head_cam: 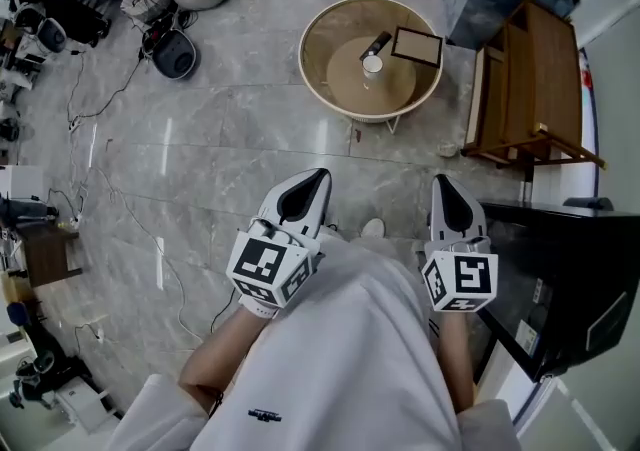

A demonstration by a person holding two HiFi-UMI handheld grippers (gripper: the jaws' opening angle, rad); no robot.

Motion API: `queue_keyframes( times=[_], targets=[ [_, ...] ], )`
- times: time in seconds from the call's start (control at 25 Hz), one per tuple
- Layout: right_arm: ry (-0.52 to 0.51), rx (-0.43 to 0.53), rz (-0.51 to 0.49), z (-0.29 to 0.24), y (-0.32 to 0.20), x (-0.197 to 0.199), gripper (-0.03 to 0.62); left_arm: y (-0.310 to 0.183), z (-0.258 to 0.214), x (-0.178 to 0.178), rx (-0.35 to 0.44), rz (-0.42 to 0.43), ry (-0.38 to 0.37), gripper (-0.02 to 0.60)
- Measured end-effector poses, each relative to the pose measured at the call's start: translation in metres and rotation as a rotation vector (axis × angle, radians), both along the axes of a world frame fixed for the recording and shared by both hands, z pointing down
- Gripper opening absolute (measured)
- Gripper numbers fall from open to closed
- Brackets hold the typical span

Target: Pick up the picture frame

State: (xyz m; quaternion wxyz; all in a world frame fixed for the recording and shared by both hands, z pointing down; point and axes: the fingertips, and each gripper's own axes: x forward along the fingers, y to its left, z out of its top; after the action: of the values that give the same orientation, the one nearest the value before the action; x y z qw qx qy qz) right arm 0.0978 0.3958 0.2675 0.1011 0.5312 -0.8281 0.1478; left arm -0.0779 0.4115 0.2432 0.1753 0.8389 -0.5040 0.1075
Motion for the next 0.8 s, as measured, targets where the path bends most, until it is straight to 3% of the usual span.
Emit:
queue_keyframes(
  times=[0.2,0.44,0.64,0.8],
  targets=[
    [-0.032,-0.001,0.011,-0.002,-0.016,0.016,0.006,-0.015,0.003,0.008,-0.007,0.001,-0.005,0.003],
    [-0.06,-0.018,0.044,0.01,-0.073,0.017,0.006,-0.065,0.017,0.013,-0.017,0.021,0.025,0.003],
    [-0.124,-0.023,0.107,0.007,-0.144,0.019,0.006,-0.146,0.024,0.022,-0.033,0.089,0.054,0.003],
    [-0.102,-0.027,0.155,-0.006,-0.204,0.021,0.006,-0.221,0.002,0.023,-0.007,0.134,0.087,0.003]
  ],
)
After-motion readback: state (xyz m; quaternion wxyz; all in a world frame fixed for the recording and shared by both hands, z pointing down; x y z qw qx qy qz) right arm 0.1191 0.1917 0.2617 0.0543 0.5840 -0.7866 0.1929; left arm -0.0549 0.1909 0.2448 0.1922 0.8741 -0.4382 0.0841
